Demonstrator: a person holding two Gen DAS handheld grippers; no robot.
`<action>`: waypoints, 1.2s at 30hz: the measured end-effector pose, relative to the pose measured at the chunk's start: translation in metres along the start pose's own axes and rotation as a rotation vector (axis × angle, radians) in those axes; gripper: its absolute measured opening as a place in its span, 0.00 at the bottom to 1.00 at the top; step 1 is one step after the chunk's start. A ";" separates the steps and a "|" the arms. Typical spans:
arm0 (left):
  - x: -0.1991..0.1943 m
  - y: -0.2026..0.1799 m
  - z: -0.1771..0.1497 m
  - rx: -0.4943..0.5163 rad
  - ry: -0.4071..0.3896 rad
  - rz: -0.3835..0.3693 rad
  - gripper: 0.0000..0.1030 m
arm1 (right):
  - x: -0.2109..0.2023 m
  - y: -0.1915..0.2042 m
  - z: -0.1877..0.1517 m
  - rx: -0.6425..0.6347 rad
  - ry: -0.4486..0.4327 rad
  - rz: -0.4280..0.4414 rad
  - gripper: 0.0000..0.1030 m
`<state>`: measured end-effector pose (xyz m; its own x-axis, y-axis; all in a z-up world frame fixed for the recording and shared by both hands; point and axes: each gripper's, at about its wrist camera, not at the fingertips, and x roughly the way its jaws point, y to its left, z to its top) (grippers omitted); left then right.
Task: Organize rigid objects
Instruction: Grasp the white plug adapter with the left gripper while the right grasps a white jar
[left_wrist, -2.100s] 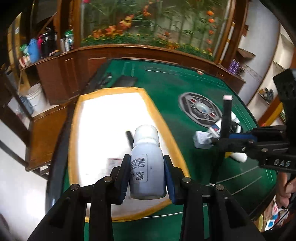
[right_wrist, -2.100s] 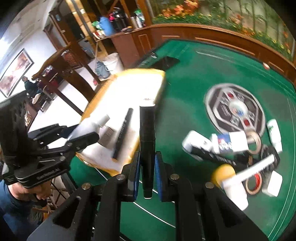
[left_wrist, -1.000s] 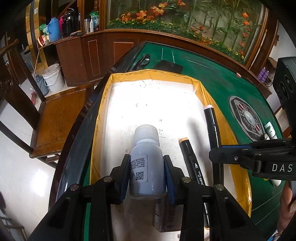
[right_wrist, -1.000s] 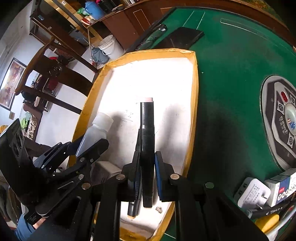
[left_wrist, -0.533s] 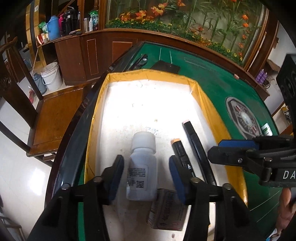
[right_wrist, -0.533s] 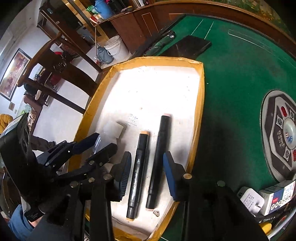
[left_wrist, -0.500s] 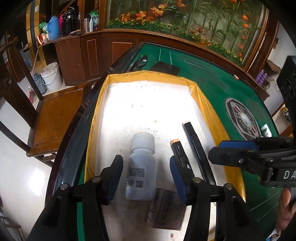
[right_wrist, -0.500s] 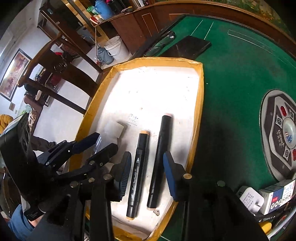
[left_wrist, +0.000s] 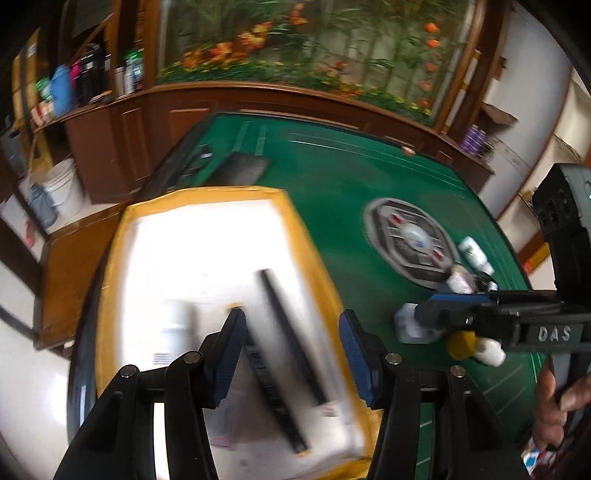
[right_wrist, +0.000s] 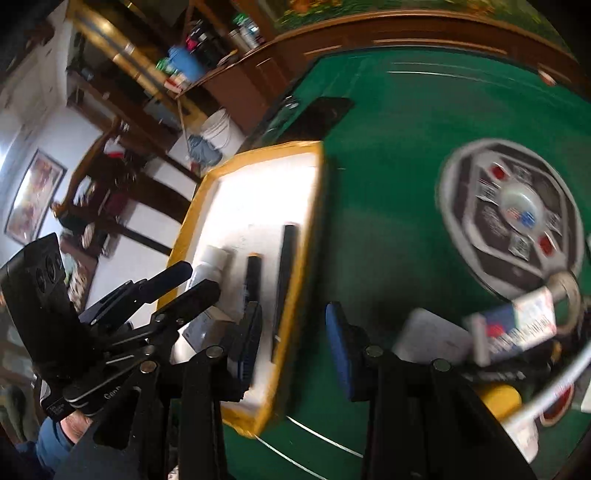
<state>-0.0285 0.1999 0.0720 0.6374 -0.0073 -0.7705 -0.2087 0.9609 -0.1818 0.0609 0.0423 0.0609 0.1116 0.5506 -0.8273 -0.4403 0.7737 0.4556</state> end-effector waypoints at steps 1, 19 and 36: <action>0.001 -0.007 0.001 0.017 0.007 -0.012 0.54 | -0.009 -0.011 -0.004 0.016 -0.014 -0.014 0.34; 0.085 -0.108 0.024 0.171 0.192 -0.139 0.54 | -0.078 -0.138 -0.039 0.254 -0.070 -0.135 0.33; 0.070 -0.151 -0.047 0.287 0.408 -0.360 0.53 | -0.104 -0.161 -0.078 0.266 -0.043 -0.090 0.34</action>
<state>0.0128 0.0408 0.0165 0.2834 -0.3955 -0.8736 0.2110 0.9144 -0.3455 0.0508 -0.1646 0.0480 0.1805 0.4841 -0.8562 -0.1786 0.8721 0.4555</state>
